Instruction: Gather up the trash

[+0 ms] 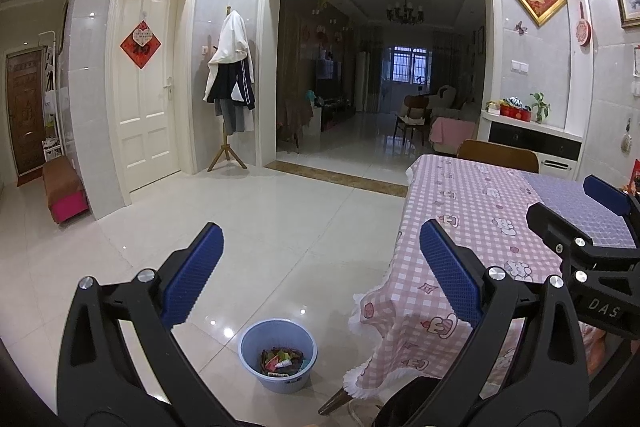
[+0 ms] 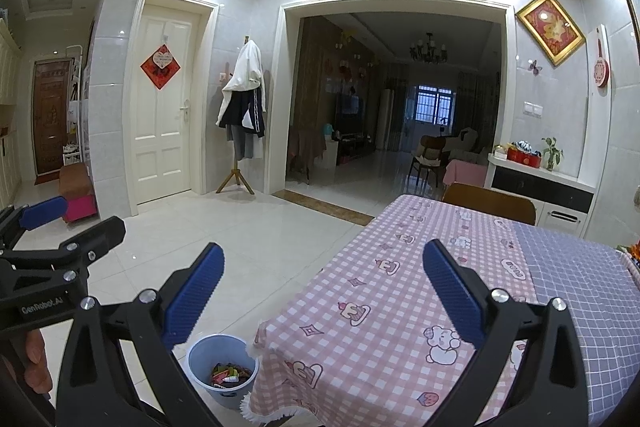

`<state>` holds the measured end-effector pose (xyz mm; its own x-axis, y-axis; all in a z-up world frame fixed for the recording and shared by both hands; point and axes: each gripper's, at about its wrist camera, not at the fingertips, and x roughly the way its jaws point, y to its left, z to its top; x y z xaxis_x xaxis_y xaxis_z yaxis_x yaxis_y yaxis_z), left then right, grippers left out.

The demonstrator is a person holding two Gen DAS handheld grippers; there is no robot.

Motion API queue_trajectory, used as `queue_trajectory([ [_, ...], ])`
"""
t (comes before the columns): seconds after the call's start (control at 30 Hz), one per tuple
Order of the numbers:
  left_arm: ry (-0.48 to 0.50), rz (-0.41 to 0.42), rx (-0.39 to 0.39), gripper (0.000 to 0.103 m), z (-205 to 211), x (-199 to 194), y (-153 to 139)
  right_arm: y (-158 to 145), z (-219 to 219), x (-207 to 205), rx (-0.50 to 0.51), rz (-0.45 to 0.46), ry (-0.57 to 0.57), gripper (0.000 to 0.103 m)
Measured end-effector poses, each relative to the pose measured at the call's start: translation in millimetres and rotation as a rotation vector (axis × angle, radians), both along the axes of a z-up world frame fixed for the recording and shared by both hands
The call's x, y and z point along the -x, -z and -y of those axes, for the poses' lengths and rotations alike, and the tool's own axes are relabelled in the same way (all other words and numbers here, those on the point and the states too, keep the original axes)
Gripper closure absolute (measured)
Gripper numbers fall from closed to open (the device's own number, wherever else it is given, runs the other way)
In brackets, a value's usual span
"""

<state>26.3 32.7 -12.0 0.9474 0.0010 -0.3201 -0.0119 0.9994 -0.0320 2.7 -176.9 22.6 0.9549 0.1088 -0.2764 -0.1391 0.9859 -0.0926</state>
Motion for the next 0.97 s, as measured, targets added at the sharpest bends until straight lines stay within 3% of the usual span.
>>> queue_trajectory([
  [0.7,-0.018,-0.067,-0.058,0.006,24,-40,2,12,36,-42,-0.081,-0.055,0.015,0.005],
  [0.97,-0.033,-0.121,-0.082,0.007,34,-59,14,25,93,-75,-0.075,-0.094,0.118,0.005],
])
